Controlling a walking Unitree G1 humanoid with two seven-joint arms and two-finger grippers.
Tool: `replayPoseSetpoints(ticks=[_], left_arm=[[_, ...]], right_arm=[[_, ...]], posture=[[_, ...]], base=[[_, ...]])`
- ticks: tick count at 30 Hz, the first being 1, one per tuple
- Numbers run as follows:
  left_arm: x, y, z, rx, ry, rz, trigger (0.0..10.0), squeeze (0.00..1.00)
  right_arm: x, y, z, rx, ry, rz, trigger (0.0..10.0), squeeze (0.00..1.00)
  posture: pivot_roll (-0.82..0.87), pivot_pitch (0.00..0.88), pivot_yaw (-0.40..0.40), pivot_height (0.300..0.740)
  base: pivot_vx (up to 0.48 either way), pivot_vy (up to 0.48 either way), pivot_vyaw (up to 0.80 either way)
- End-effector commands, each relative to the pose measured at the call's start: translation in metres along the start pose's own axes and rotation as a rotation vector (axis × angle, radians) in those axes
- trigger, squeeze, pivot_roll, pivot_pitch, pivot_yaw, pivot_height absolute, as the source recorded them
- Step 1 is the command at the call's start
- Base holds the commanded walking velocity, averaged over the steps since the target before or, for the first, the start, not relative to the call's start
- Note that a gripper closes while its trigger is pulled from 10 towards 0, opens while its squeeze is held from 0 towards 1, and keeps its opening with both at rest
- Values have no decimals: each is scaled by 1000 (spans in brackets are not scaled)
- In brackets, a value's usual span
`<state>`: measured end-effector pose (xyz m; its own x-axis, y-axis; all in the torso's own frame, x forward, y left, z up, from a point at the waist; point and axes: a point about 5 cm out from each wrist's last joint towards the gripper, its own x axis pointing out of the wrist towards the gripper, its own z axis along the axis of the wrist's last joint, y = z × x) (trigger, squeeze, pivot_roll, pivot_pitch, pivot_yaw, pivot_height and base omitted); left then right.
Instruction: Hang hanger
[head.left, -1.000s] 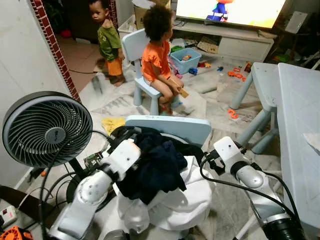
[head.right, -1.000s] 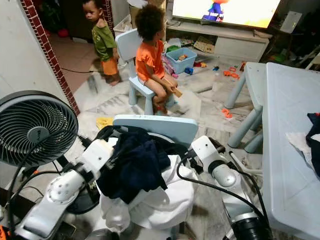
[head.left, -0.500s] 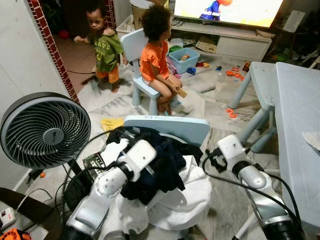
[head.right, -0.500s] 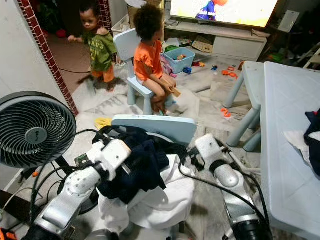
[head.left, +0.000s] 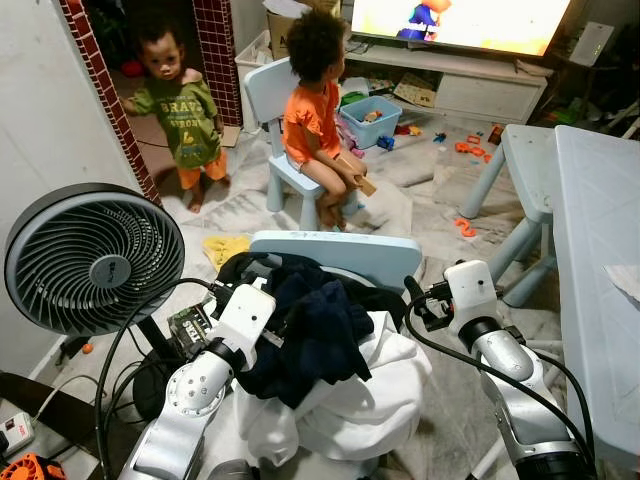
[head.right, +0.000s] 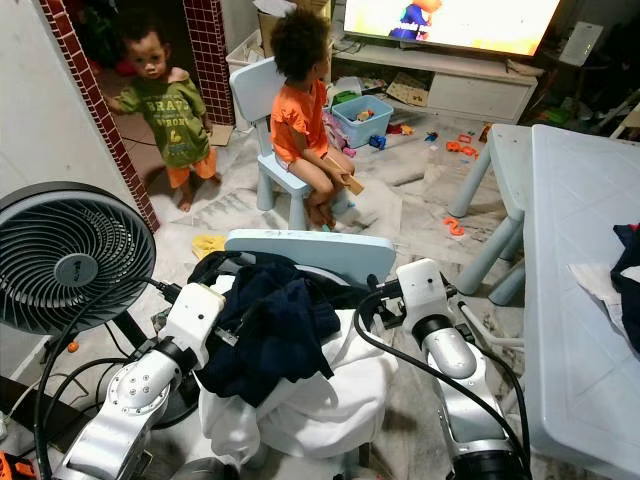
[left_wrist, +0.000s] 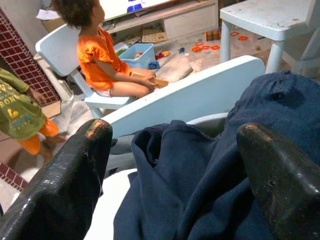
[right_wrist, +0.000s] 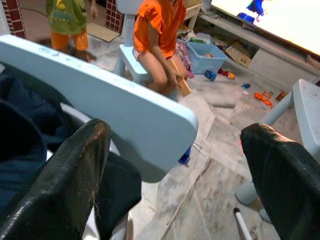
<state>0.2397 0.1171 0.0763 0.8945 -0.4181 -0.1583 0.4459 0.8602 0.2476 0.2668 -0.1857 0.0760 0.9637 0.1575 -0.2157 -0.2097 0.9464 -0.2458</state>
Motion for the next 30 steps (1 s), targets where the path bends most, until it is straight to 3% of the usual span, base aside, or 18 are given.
replayPoseSetpoints(ticks=[1,11,16,30], left_arm=[[0,2,2,3,-2,9,10000,0],[0,1,3,6,-3,4,10000,0],[3,2,3,-1,-1,19,10000,0],[4,14,6,-126,-28,123,10000,0]], right_arm=[[-1,-4,7,4,-32,-15,10000,0],[0,-1,10,6,-46,-10,10000,0],[1,-2,11,11,-51,-19,10000,0],[0,-1,12,43,-71,-56,10000,0]], posture=[[5,0,-16,740],[6,0,-14,740],[6,0,-14,740],[5,0,-15,740]], base=[[-285,0,0],[-280,0,0],[0,0,0],[0,0,0]])
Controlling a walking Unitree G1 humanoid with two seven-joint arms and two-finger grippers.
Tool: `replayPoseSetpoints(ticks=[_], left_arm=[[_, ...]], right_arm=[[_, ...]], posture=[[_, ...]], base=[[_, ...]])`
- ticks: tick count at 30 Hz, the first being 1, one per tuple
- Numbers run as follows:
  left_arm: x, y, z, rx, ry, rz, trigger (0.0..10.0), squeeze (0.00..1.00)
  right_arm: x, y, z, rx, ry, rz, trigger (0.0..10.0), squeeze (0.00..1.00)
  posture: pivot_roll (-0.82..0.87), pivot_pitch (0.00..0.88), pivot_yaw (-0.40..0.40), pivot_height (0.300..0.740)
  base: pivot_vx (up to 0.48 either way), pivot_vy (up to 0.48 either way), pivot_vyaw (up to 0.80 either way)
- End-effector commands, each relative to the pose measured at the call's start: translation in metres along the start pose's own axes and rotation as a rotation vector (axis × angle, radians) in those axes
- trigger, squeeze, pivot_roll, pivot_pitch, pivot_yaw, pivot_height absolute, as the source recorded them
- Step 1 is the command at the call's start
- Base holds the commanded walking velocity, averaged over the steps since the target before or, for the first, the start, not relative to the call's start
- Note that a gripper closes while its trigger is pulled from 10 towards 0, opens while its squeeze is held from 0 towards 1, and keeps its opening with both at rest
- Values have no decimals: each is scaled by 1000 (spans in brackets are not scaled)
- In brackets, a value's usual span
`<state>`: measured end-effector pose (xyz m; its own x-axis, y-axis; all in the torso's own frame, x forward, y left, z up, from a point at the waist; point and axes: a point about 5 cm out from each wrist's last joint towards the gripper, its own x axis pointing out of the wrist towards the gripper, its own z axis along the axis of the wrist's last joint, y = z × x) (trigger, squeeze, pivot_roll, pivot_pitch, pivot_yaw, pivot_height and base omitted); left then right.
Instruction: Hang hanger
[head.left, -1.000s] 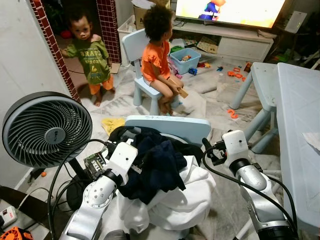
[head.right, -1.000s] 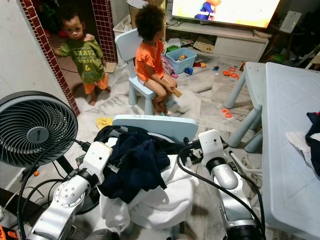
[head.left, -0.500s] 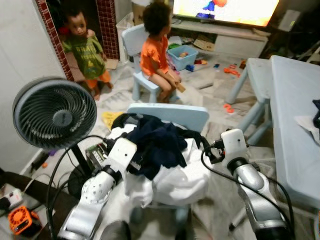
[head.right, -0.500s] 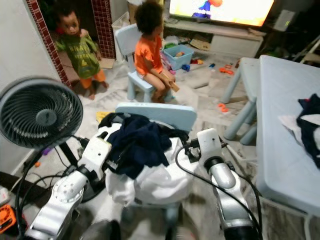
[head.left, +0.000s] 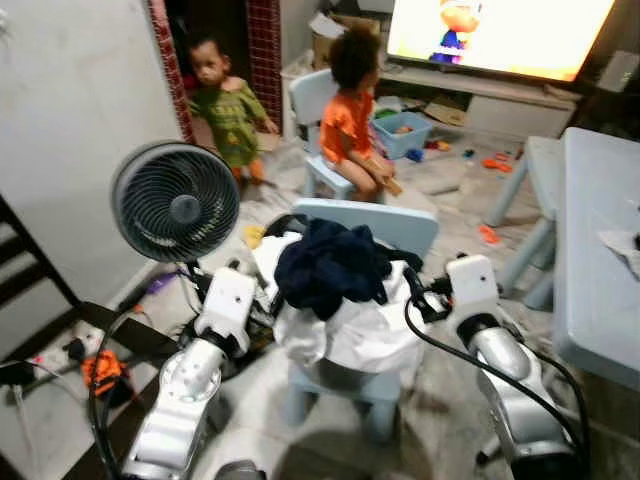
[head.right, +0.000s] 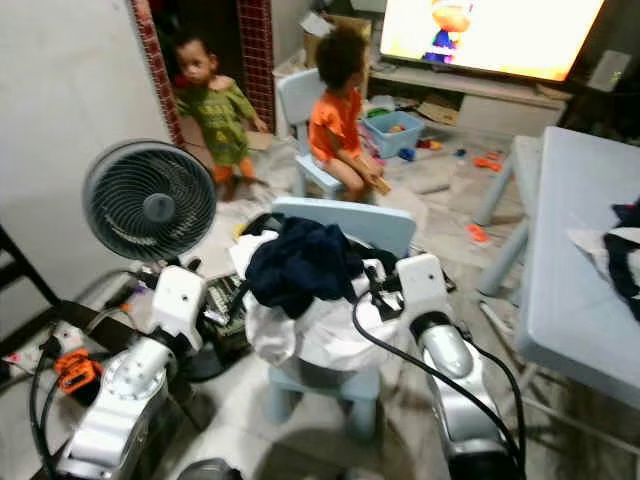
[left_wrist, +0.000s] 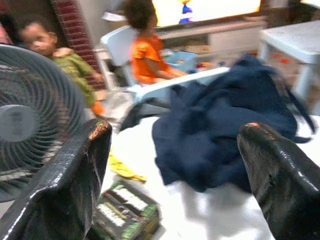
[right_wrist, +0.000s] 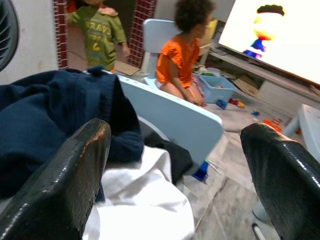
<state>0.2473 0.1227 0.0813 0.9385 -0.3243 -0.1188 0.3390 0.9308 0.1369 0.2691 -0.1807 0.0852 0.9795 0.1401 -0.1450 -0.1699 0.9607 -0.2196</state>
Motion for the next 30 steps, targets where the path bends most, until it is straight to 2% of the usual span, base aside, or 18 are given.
replayPoseSetpoints(ticks=[1,12,30], left_arm=[[2,5,5,-1,-16,10,10000,0],[4,6,5,-7,-16,16,10000,0],[0,18,8,-69,-59,92,10000,0]], right_arm=[[0,-3,2,10,-9,-18,10000,0],[1,-5,9,21,-47,-8,10000,0],[-3,-5,11,31,-78,-23,10000,0]], posture=[[5,0,-15,740],[-2,0,-15,740],[4,0,-12,740]], base=[[0,-356,0],[0,-381,-78],[0,0,0]])
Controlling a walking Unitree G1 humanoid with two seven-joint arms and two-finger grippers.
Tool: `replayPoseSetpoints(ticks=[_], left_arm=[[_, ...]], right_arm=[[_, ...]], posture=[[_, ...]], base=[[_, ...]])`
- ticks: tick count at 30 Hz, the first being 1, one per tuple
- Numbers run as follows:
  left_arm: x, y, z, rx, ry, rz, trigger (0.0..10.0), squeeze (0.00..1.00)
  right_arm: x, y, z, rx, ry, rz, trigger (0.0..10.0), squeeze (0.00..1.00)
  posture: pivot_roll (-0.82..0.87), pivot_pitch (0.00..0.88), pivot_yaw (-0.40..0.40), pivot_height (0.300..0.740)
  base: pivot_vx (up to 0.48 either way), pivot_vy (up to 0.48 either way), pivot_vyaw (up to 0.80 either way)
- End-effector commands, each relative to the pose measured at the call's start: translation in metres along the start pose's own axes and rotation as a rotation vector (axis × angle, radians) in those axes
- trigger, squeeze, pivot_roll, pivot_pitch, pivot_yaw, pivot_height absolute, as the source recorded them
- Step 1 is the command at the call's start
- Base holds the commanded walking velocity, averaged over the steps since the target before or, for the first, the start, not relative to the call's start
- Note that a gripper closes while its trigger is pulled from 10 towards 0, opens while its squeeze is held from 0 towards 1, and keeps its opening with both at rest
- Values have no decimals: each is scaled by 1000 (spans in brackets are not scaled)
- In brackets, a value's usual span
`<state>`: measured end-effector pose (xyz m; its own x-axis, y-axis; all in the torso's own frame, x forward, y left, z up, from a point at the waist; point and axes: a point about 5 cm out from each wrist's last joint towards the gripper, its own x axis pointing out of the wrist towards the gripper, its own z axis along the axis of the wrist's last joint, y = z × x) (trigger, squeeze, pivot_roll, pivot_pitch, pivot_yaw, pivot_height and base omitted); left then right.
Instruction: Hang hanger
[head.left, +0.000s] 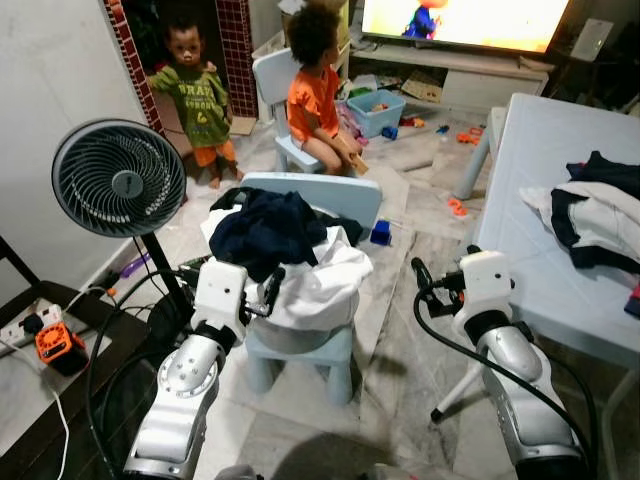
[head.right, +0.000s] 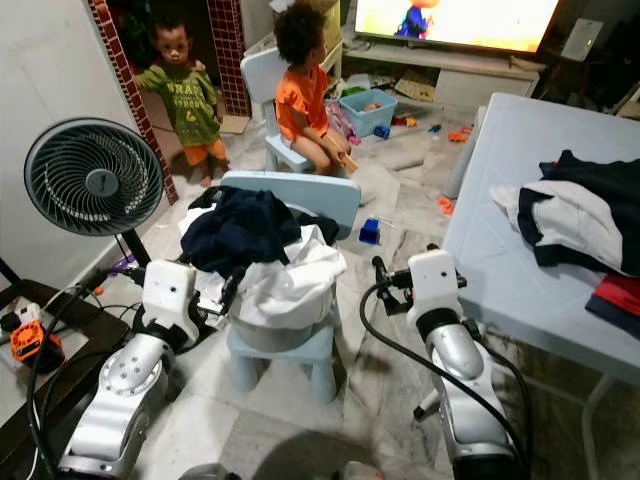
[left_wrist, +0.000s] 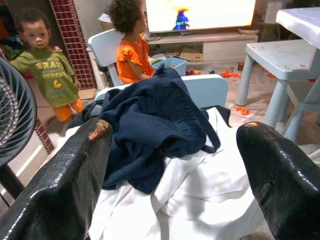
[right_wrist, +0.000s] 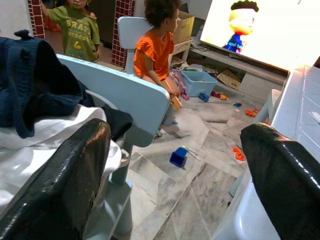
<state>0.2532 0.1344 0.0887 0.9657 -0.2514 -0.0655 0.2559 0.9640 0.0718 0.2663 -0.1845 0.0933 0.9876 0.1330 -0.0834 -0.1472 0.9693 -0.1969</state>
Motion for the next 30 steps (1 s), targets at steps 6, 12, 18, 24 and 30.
replayPoseSetpoints(ticks=[6,12,18,24,30], left_arm=[[-1,2,4,-11,-24,-3,10000,0],[0,0,4,-15,-24,-13,10000,0],[0,-1,3,-19,-24,-22,10000,0],[1,-4,3,-20,-22,-32,10000,0],[1,-4,3,-20,-21,-35,10000,0]], right_arm=[[2,1,5,5,-24,1,10000,0],[2,1,6,3,-24,1,10000,0],[2,2,6,2,-24,4,10000,0],[2,2,6,-1,-25,5,10000,0],[2,2,7,-2,-26,4,10000,0]], posture=[[2,0,-14,740],[-3,0,-13,740],[-3,0,-13,740],[-6,0,-12,740],[-8,0,-12,740]], base=[[264,0,0],[382,0,0],[406,0,0],[412,0,0],[409,0,0]])
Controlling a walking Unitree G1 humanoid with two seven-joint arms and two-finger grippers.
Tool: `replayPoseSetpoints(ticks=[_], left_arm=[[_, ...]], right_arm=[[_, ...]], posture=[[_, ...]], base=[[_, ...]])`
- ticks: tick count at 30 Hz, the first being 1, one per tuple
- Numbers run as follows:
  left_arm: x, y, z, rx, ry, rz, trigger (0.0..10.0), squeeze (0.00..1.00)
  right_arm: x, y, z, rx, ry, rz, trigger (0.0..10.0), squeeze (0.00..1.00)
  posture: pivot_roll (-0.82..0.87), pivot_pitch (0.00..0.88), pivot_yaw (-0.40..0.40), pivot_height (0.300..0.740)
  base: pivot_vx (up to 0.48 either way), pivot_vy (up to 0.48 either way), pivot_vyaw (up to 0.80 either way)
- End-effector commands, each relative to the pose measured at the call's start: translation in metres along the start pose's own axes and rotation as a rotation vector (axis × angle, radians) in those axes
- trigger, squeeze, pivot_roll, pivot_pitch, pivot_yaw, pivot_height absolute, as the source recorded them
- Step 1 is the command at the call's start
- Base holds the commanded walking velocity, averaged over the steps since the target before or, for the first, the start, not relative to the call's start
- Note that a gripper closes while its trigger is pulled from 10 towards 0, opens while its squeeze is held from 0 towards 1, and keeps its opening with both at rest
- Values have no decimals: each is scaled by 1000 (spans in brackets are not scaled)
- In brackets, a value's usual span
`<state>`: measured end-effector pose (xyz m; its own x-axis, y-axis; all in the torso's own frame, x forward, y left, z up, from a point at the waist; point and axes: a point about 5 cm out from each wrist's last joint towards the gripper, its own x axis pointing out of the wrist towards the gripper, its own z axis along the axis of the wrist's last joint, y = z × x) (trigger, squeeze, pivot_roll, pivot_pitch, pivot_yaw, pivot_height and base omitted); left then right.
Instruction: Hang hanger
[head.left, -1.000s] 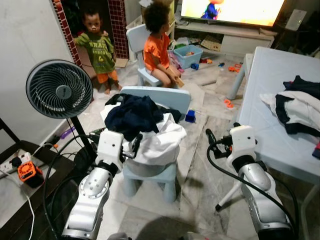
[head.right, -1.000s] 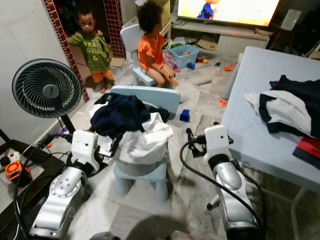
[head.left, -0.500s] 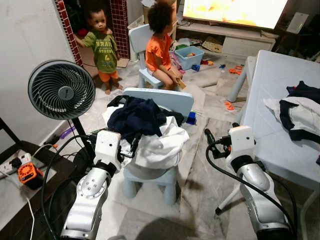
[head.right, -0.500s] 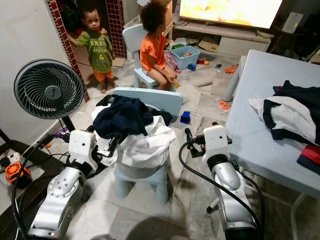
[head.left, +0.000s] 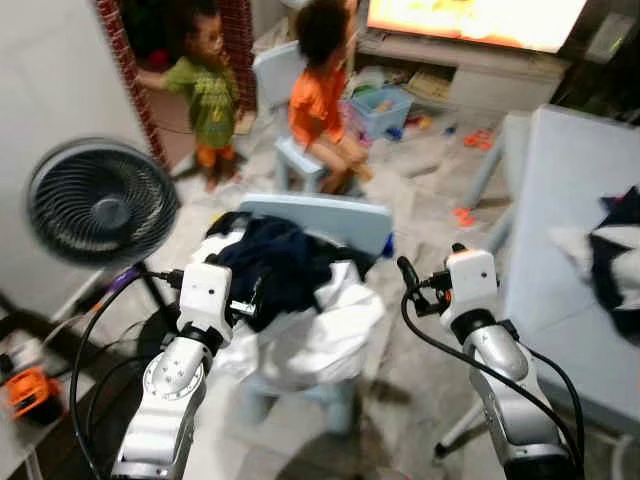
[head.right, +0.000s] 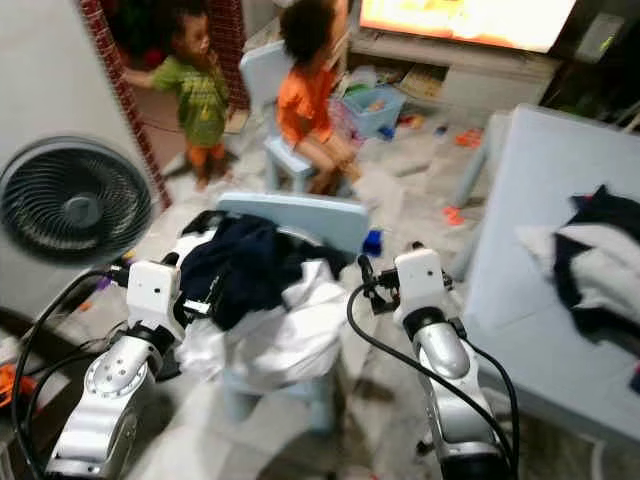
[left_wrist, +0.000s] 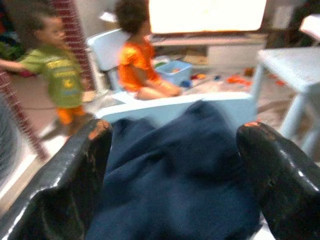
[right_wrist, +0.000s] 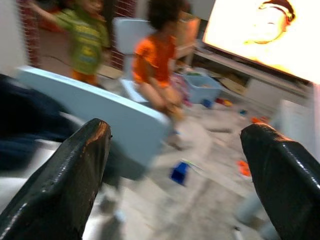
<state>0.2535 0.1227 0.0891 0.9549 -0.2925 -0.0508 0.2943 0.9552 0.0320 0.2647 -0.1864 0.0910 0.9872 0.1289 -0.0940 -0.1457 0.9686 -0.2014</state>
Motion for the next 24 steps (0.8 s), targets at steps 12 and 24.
replayPoseSetpoints(ticks=[12,24], left_arm=[[-9,-1,-24,45,180,-70,10000,0],[-20,-12,-39,323,301,-399,10000,0]], right_arm=[[3,3,8,0,-31,7,10000,0],[5,5,9,-4,-30,14,10000,0]], posture=[[-3,0,-13,740],[2,0,-18,740]], base=[[133,0,0],[0,0,0]])
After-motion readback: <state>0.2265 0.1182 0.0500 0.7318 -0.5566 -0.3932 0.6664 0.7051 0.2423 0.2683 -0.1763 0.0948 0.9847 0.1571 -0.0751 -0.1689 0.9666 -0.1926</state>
